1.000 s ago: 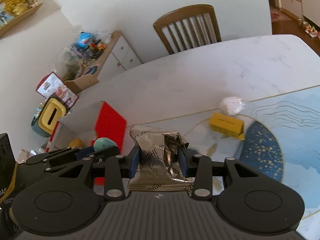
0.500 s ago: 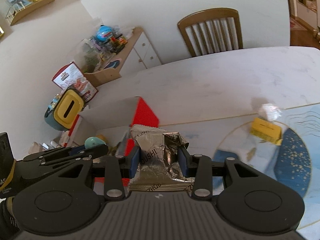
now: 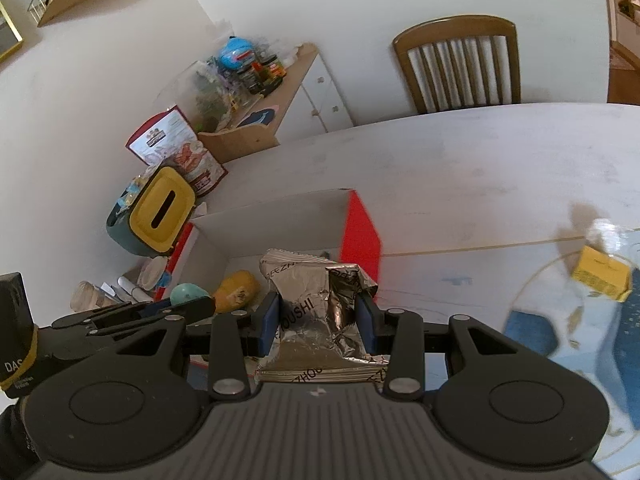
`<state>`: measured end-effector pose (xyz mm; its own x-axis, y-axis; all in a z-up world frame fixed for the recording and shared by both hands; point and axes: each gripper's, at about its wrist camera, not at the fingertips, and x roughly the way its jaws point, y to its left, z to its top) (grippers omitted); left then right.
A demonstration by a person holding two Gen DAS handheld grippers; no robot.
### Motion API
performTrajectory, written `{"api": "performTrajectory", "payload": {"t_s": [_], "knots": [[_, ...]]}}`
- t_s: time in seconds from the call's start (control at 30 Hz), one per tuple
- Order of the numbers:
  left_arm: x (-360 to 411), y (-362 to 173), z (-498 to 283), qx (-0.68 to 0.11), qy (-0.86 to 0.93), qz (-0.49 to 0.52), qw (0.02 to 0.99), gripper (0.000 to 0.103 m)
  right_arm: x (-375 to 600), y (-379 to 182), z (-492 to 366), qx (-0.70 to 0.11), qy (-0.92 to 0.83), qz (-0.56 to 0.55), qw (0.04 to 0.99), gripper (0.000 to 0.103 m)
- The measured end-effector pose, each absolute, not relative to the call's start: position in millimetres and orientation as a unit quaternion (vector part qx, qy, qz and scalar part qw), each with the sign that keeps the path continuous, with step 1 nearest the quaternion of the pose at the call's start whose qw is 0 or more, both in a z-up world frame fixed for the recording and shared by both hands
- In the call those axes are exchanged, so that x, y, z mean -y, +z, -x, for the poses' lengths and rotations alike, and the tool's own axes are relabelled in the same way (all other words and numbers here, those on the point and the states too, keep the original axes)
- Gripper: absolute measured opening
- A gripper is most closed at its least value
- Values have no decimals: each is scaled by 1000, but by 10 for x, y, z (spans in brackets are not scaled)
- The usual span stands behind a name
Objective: Organize objects
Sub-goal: 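Carry the teal egg toy and silver foil bag with both tools over the box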
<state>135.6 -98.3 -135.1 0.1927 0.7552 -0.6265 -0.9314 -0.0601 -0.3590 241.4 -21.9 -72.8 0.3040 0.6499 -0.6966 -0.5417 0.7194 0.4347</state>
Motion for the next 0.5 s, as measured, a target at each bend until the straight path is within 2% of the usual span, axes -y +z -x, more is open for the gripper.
{"api": "performTrajectory", "payload": {"t_s": [0.5], "knots": [[760,-1834,-945,-160,619,394,661,19,-799,-1027,-2434,-460,381,-6,802,39]]}}
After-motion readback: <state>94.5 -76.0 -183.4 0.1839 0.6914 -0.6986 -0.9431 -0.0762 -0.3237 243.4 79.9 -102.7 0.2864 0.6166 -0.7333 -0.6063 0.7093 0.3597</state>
